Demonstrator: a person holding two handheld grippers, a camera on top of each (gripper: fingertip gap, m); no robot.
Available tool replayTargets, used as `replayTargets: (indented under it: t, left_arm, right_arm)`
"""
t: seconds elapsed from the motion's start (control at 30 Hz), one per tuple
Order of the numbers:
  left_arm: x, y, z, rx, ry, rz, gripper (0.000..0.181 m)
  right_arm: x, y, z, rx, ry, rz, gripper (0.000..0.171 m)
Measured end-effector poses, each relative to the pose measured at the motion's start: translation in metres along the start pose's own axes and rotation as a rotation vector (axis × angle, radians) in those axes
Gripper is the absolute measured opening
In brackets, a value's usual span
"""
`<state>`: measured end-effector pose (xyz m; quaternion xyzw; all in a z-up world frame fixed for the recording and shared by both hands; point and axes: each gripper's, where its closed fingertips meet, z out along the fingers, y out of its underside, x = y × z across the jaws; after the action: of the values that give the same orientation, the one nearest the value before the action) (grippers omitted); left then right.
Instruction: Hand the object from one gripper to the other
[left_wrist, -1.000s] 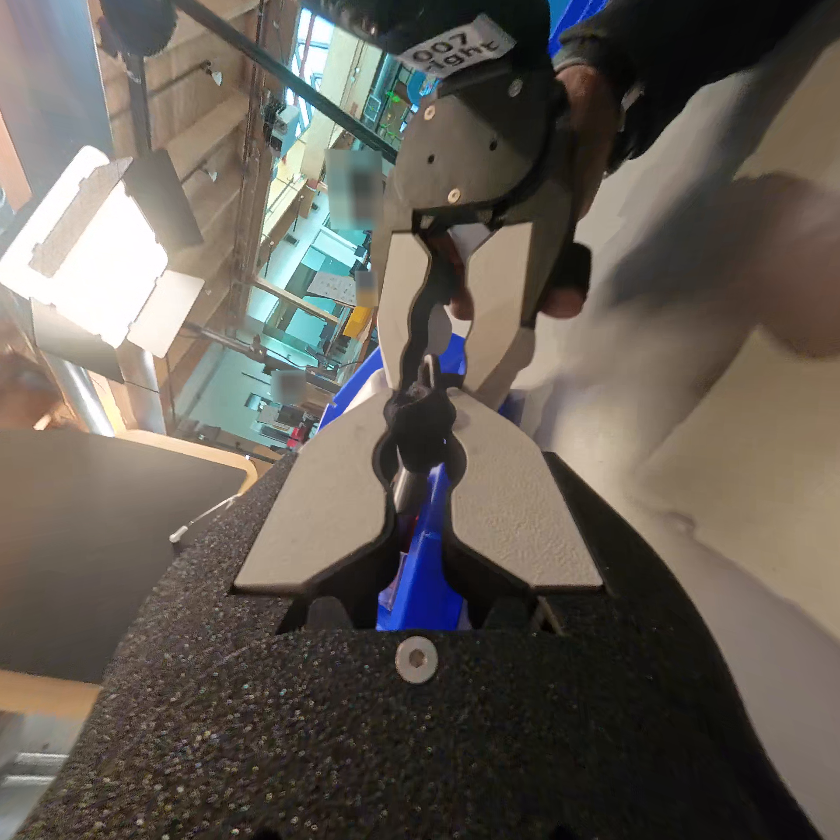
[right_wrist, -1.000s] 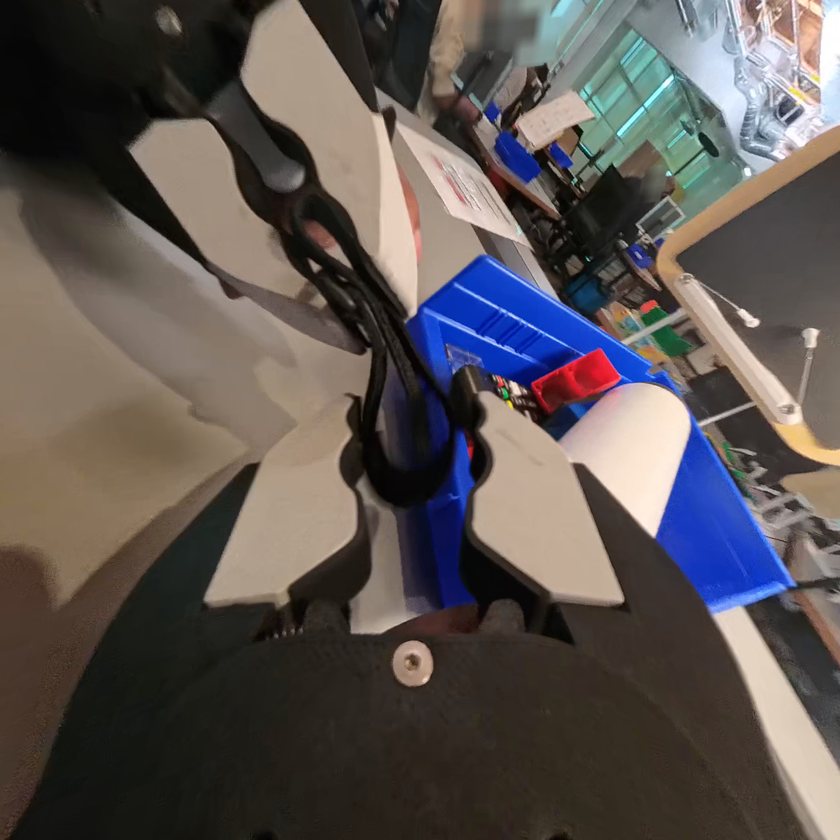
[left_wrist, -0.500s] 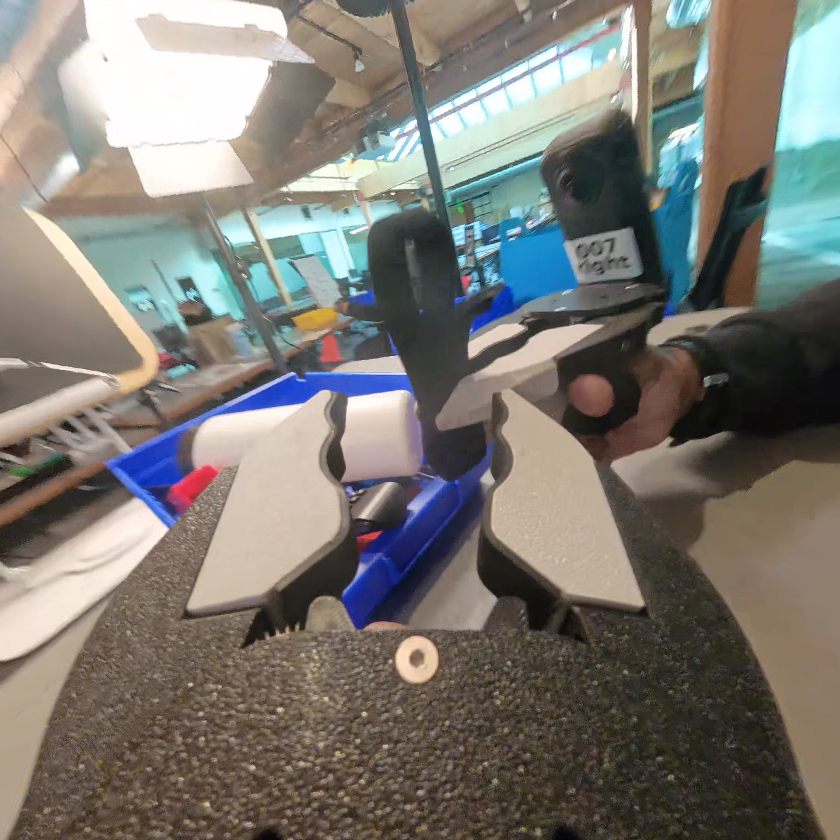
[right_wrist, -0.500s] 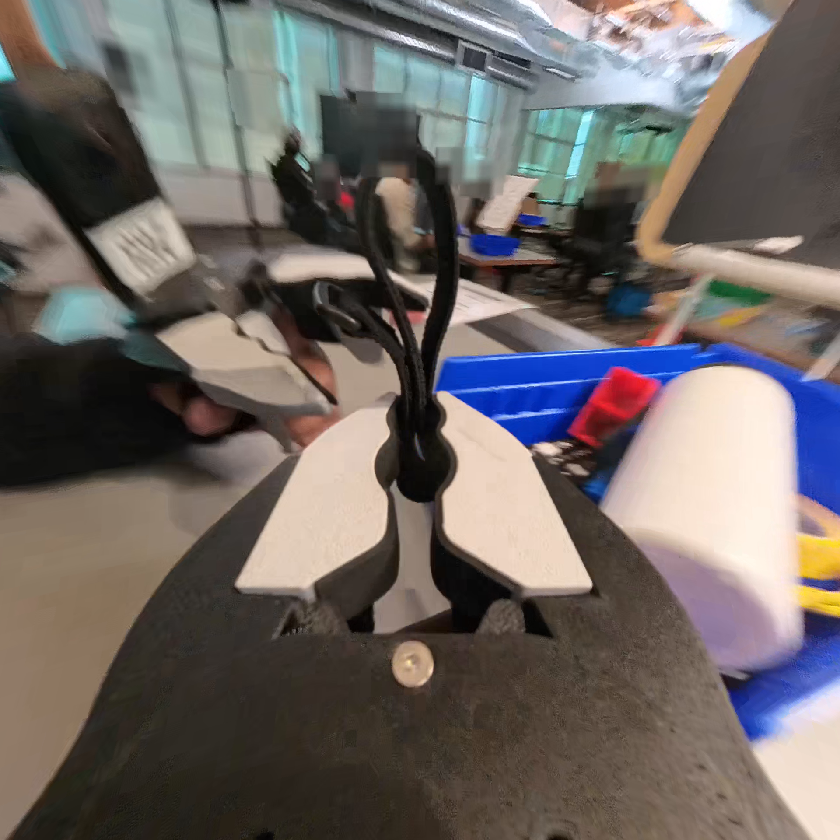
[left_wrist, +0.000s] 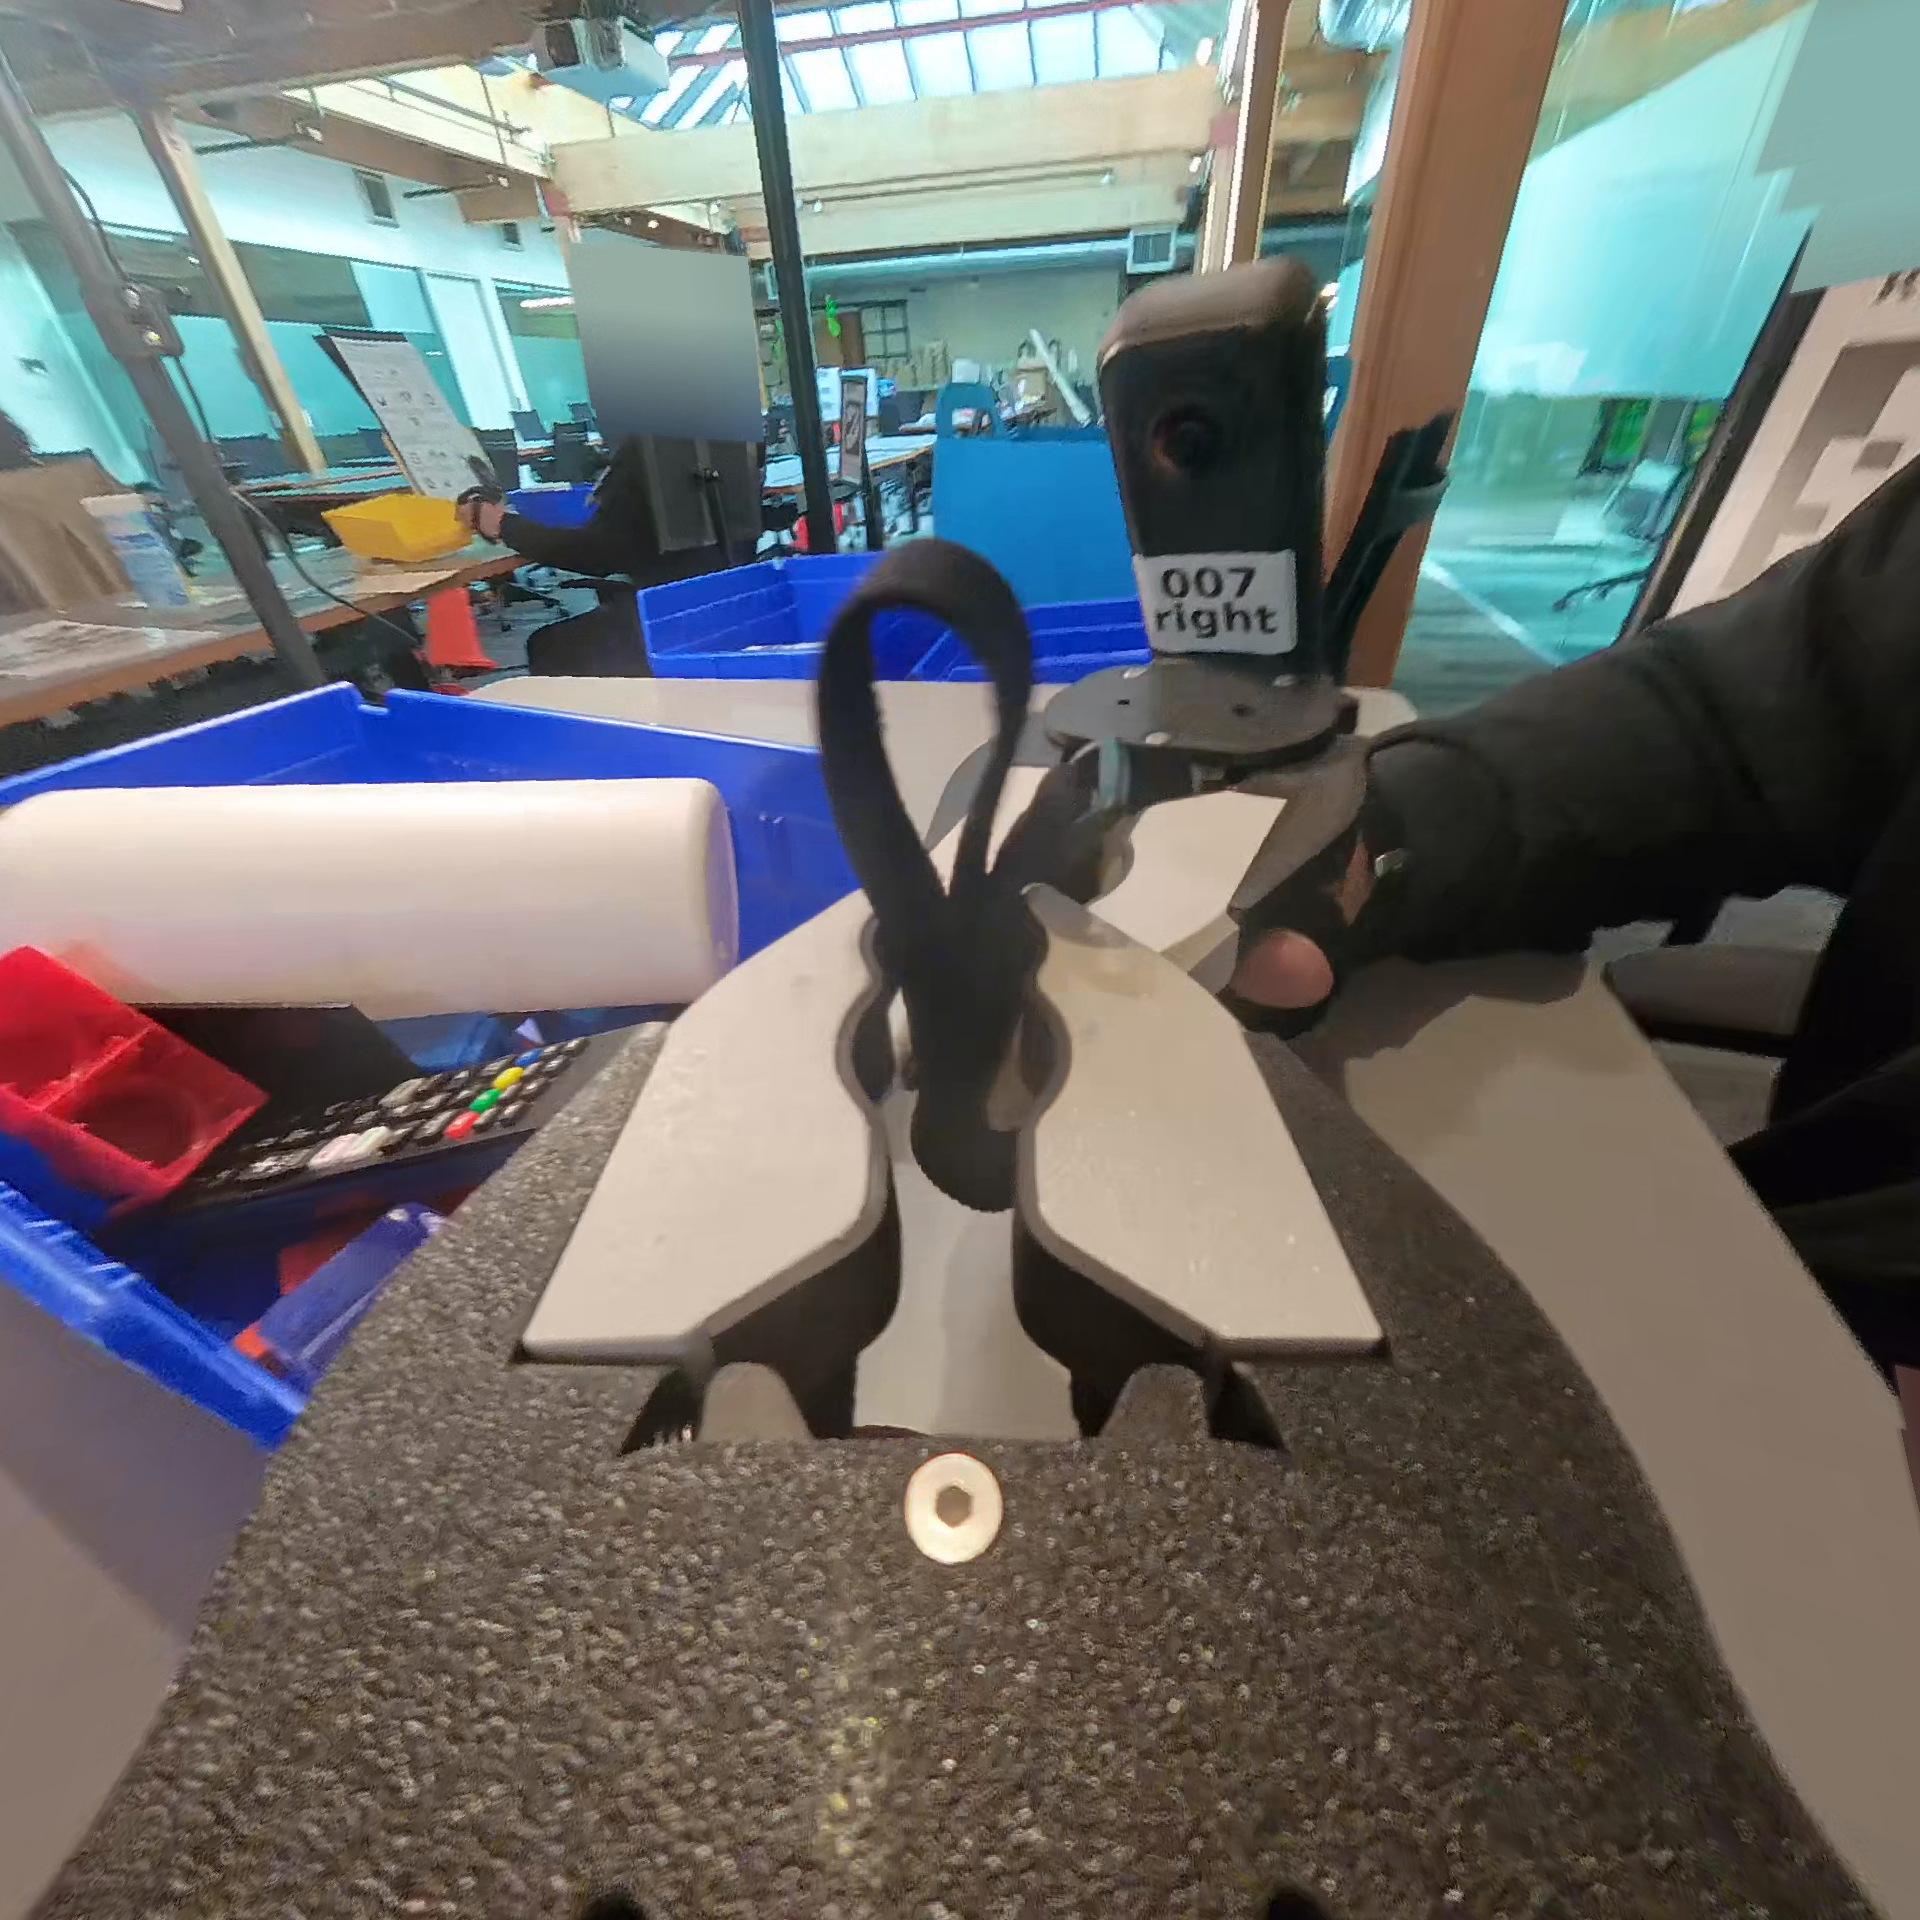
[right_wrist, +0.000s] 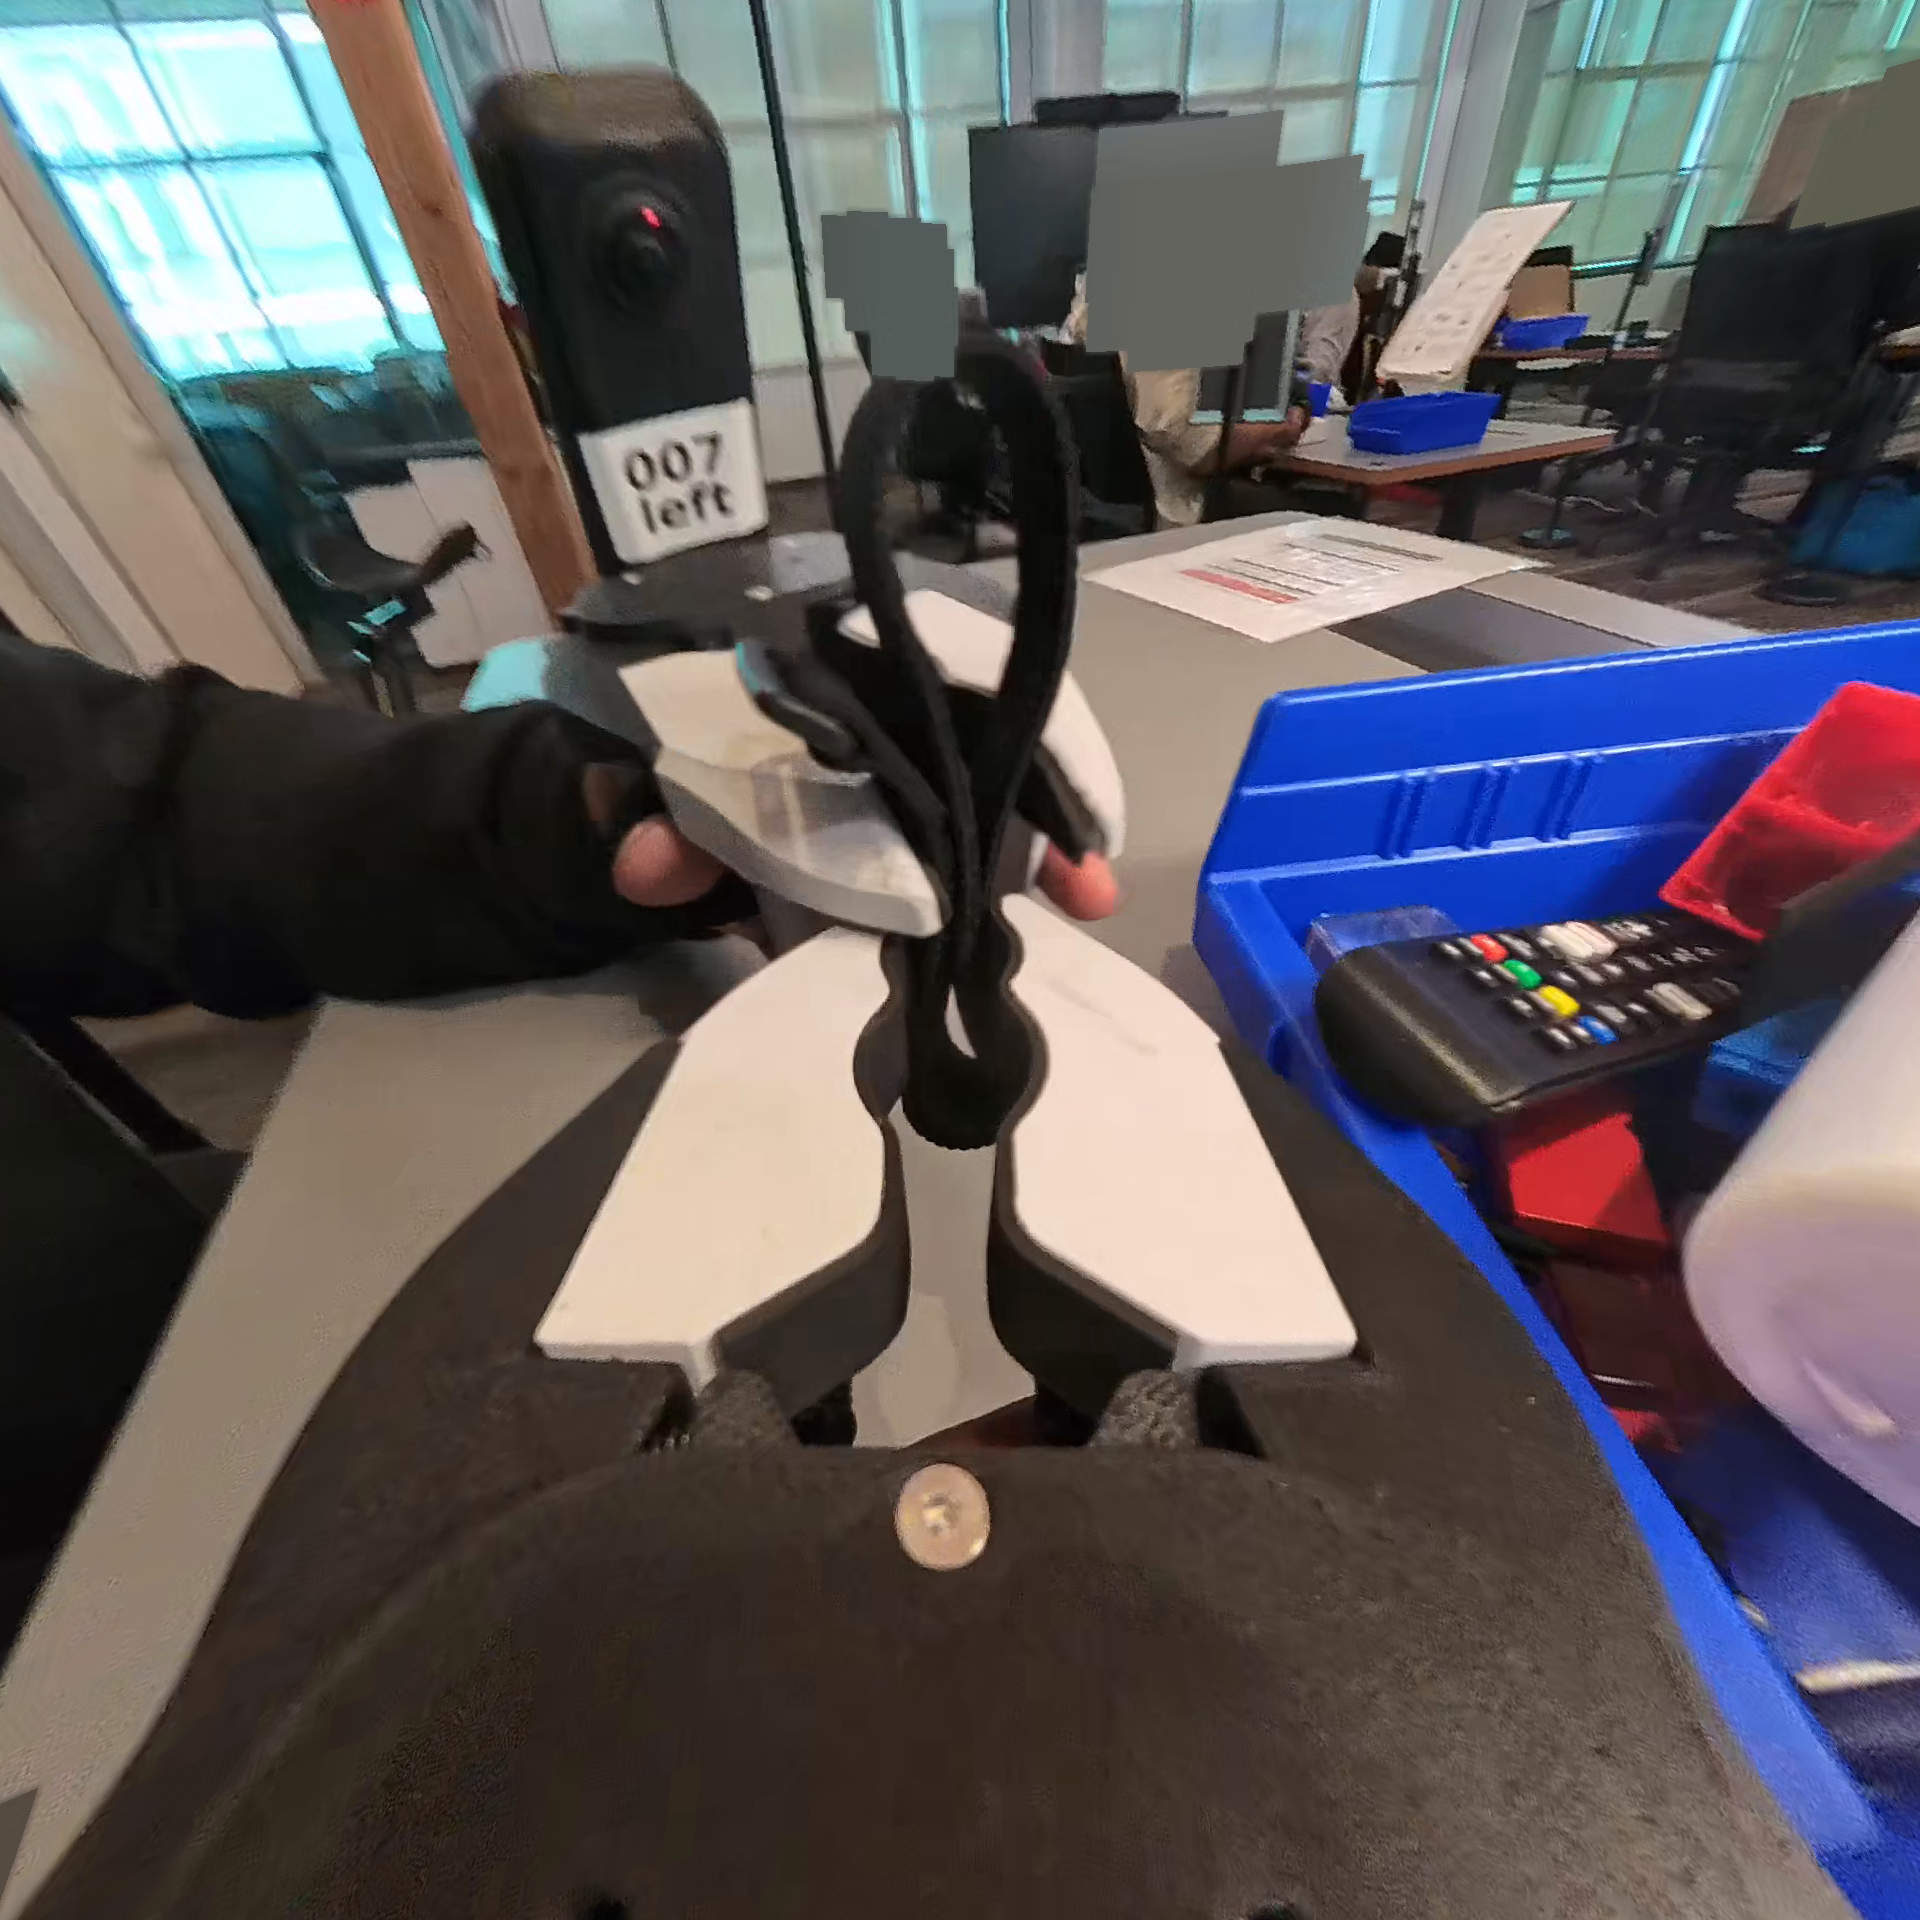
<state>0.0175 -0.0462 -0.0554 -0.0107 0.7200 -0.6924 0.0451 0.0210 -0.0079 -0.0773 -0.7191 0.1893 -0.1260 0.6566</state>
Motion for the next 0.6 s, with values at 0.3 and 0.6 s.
replayTargets:
  t: [0.3,0.6]
  left_arm:
    - [-0.048,-0.006,-0.015,-0.085,-0.475,0.298,0.012]
    - [-0.050,-0.006,-0.015,-0.155,-0.609,0.476,0.012]
  right_arm:
    - [0.018,-0.011,-0.010,0.018,0.213,-0.130,0.038]
    - [0.013,-0.022,-0.010,0.076,0.230,-0.008,0.054]
